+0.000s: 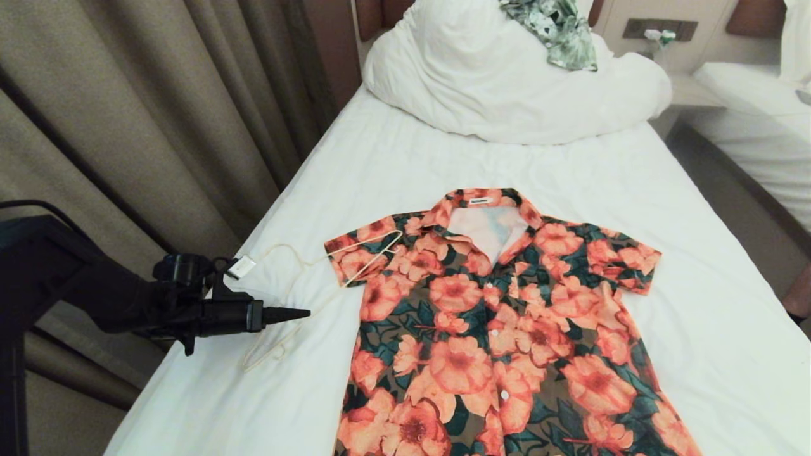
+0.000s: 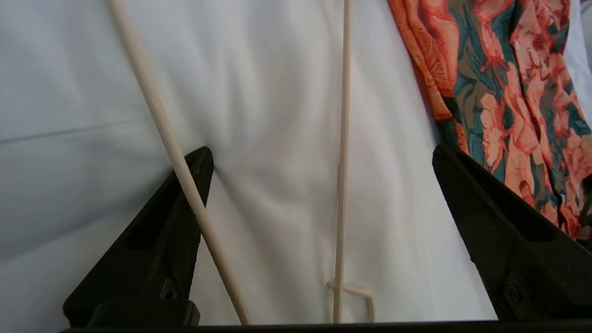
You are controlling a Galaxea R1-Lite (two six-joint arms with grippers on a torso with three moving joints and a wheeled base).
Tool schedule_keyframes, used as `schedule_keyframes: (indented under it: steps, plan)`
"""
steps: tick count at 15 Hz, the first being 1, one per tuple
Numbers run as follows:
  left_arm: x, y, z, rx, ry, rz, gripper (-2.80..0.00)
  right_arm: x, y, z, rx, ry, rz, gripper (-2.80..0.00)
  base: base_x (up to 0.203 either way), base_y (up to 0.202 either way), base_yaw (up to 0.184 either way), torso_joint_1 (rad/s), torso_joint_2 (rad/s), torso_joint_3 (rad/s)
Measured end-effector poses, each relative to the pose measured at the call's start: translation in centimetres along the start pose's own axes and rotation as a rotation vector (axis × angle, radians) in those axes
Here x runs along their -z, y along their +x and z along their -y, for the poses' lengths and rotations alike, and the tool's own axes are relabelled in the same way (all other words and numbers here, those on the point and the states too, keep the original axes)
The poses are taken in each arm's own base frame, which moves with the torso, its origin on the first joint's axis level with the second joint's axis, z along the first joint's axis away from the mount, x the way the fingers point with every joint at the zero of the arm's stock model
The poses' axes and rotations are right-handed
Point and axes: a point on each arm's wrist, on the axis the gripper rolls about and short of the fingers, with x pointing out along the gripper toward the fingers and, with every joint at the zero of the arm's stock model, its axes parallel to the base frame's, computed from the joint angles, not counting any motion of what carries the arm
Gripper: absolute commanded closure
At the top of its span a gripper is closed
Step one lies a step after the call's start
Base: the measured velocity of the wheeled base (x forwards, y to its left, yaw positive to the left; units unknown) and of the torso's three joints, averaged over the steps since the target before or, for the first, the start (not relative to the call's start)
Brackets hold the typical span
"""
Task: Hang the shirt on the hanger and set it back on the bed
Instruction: Lift the shirt and hanger
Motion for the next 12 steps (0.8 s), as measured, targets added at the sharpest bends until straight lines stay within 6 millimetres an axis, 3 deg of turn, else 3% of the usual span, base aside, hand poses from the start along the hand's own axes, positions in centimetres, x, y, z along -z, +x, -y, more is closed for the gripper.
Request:
schedule_keyframes:
  steps: [4, 5, 12]
  plan:
    - [0.03, 0.06, 0.18, 0.004, 0.002, 0.0, -2.8, 0.0, 0.0, 0.0, 0.0, 0.0, 0.0, 0.0, 0.0, 0.0, 0.0, 0.0, 0.0, 0.0]
    - [0.04, 0.05, 0.17, 0.004, 0.001, 0.0, 0.0, 0.0, 0.0, 0.0, 0.0, 0.0, 0.0, 0.0, 0.0, 0.0, 0.0, 0.0, 0.0, 0.0]
    - [0.27, -0.38, -0.05, 0.0, -0.008, 0.005, 0.0, 0.0, 0.0, 0.0, 0.0, 0.0, 0.0, 0.0, 0.0, 0.0, 0.0, 0.0, 0.0, 0.0]
